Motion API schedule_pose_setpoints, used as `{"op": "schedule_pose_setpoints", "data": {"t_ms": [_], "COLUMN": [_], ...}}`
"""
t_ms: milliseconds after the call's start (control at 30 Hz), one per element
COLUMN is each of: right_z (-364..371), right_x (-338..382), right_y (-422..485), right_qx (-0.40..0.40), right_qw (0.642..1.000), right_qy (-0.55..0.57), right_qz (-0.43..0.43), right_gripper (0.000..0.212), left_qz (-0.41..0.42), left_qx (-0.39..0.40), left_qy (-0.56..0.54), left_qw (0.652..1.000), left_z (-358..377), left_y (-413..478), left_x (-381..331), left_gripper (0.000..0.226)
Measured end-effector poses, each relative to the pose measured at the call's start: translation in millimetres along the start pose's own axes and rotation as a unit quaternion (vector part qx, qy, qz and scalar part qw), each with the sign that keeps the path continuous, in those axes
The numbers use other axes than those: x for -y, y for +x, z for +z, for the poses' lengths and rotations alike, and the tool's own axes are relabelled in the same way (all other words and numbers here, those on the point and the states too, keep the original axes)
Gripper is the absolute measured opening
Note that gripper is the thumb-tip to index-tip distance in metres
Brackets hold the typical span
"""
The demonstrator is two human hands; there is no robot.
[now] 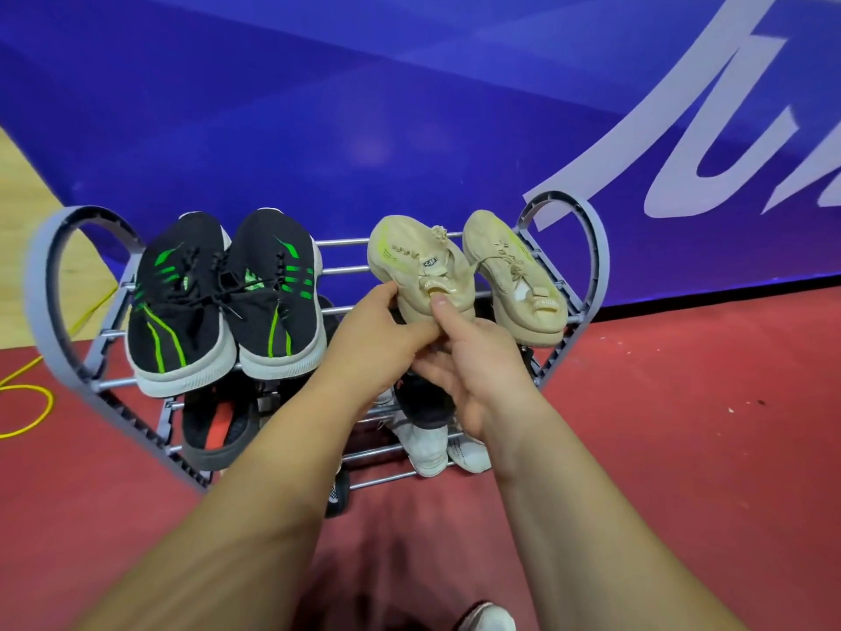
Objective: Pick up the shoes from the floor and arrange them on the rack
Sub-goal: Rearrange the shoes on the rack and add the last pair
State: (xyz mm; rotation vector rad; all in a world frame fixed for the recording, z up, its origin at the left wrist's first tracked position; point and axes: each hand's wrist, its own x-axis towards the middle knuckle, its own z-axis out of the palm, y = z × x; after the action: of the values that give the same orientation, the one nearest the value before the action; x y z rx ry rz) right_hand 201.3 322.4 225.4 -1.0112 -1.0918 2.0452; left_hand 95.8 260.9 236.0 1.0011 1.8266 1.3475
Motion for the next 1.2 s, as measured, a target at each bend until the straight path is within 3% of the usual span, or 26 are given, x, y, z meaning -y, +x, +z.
{"op": "schedule_pose_setpoints", "data": {"t_ms": [133, 400, 567, 767, 900, 1067, 1200], "right_z": [-9, -15, -37, -68, -76, -79, -83], "right_x": [-5, -3, 8, 16, 21, 19, 15], "right_y": [0, 1, -3, -6, -4, 7, 15], "right_qx": [-0.048, -0.075, -0.105, -0.148, -0.223, -0.241, -0.219], "right_qw": [0.991, 0.982, 0.980, 0.984, 0.975, 0.964, 0.961], "right_qy": [-0.123, -0.168, -0.152, -0.044, -0.017, -0.056, -0.099], "right_qz": [0.028, 0.046, 0.069, 0.094, 0.018, -0.097, -0.135], "right_gripper": [0.044, 0.051, 0.063, 0.089, 0.053, 0.063, 0.045], "left_qz": [0.006, 0.010, 0.013, 0.009, 0.012, 0.031, 0.028], "left_qx": [-0.037, -0.047, -0.056, -0.075, -0.098, -0.113, -0.110], "left_qy": [0.104, 0.159, 0.183, 0.199, 0.183, 0.167, 0.162], "left_qw": [0.994, 0.986, 0.982, 0.977, 0.978, 0.979, 0.980], "left_z": [4, 7, 11, 20, 26, 31, 31], "left_y": [-1, 1, 4, 5, 6, 4, 6], "left_x": [0, 4, 4, -4, -3, 0, 5], "left_gripper": [0.043, 0.061, 0.068, 0.056, 0.062, 0.062, 0.069]}}
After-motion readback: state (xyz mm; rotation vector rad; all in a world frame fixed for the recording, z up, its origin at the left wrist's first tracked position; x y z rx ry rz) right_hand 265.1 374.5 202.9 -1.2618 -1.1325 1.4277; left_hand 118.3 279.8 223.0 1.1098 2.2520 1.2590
